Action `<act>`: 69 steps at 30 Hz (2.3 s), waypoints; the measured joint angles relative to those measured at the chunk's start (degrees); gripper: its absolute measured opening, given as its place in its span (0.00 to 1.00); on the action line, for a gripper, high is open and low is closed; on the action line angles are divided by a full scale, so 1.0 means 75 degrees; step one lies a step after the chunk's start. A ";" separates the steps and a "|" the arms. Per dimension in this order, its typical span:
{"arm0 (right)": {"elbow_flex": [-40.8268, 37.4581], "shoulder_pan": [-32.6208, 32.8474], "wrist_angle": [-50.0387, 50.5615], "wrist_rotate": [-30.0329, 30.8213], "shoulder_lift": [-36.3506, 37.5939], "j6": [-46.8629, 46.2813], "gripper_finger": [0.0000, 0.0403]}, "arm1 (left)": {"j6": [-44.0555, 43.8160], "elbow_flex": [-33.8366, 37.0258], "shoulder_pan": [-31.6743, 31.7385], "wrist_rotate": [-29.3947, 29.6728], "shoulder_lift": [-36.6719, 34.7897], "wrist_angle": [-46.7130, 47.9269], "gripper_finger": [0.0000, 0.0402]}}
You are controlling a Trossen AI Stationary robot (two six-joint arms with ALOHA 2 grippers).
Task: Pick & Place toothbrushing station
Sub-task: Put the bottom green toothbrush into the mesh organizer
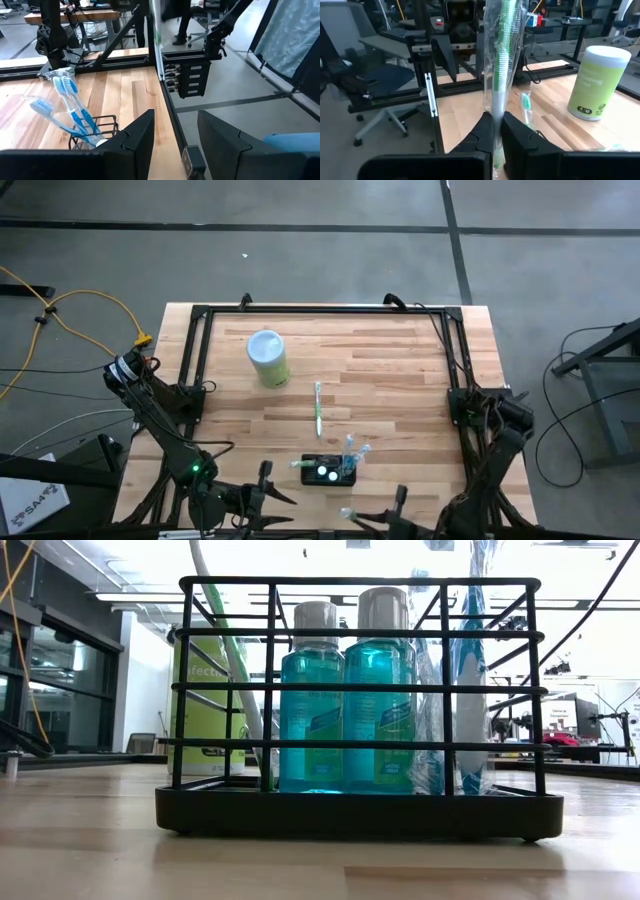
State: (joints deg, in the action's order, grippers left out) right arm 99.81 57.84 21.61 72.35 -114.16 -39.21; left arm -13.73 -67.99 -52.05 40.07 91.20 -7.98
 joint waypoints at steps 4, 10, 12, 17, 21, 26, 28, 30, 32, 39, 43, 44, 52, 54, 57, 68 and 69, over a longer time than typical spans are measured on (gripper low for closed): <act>0.0000 -0.0206 -0.0676 -0.0054 -0.0310 0.0482 0.02 | 0.0003 0.0000 0.0000 -0.0022 0.0000 -0.0003 0.36; -0.0003 -0.0484 -0.1725 -0.0276 -0.0797 0.0723 0.02 | 0.0004 0.0000 0.0000 -0.0016 0.0000 -0.0108 0.36; -0.0003 -0.0536 -0.2091 -0.0464 -0.0948 0.0856 0.02 | 0.0030 0.0000 0.0000 -0.0016 0.0000 -0.0208 0.36; -0.0017 -0.0565 -0.2766 -0.1045 -0.1100 0.1044 0.02 | 0.0554 0.0000 0.0000 -0.0047 0.0000 -0.0318 0.36; -0.0017 -0.0565 -0.2993 -0.1494 -0.1100 0.1061 0.02 | 0.0684 0.0000 0.0021 -0.0917 -0.0027 -0.0327 0.36; -0.0017 -0.0565 -0.3023 -0.1865 -0.1100 0.0893 0.02 | 0.0597 0.0000 0.0193 -0.2424 -0.0193 -0.0285 0.36; -0.0017 -0.0571 -0.3023 -0.1873 -0.1100 0.0872 0.02 | 0.0650 0.0000 0.0303 -0.2761 -0.0286 -0.0176 0.36; -0.0016 -0.0571 -0.3015 -0.1876 -0.1100 0.0868 0.02 | 0.0711 0.0000 0.0401 -0.2979 -0.0413 -0.0008 0.36; -0.0017 -0.0579 -0.3008 -0.1876 -0.1100 0.0867 0.02 | 0.0735 0.0000 0.0539 -0.3045 -0.0548 0.0125 0.36; -0.0016 -0.0669 -0.2996 -0.1988 -0.1100 0.0869 0.02 | 0.1317 0.0000 0.1051 -0.3162 -0.0908 0.0413 0.36; -0.0016 -0.0842 -0.2908 -0.2282 -0.1100 0.0869 0.02 | 0.1328 0.0000 0.1431 -0.3973 -0.0951 0.0435 0.36; -0.0017 -0.0898 -0.2885 -0.2356 -0.1100 0.0869 0.02 | 0.1328 0.0000 0.1521 -0.4161 -0.0950 0.0462 0.36; -0.0015 -0.1186 -0.2844 -0.2444 -0.1094 0.1189 0.02 | 0.1890 0.0000 0.1769 -0.4306 -0.0998 0.0852 0.36; -0.0015 -0.1183 -0.2833 -0.2444 -0.1094 0.1187 0.02 | 0.2000 0.0000 0.1762 -0.4315 -0.1050 0.0840 0.36; -0.0015 -0.1183 -0.2732 -0.2446 -0.1094 0.1048 0.02 | 0.2067 0.0000 0.1678 -0.4312 -0.1181 0.0862 0.36; -0.0012 -0.1361 -0.2682 -0.2702 -0.1091 0.0997 0.02 | 0.2438 0.0000 0.1547 -0.4315 -0.1539 0.0859 0.36; -0.0012 -0.1412 -0.2680 -0.2792 -0.1091 0.0998 0.02 | 0.2439 0.0000 0.1579 -0.4315 -0.1539 0.0859 0.36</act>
State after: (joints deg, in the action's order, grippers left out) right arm 99.72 47.26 1.51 51.42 -122.34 -31.73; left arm 4.56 -67.99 -40.21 7.70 79.66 -1.54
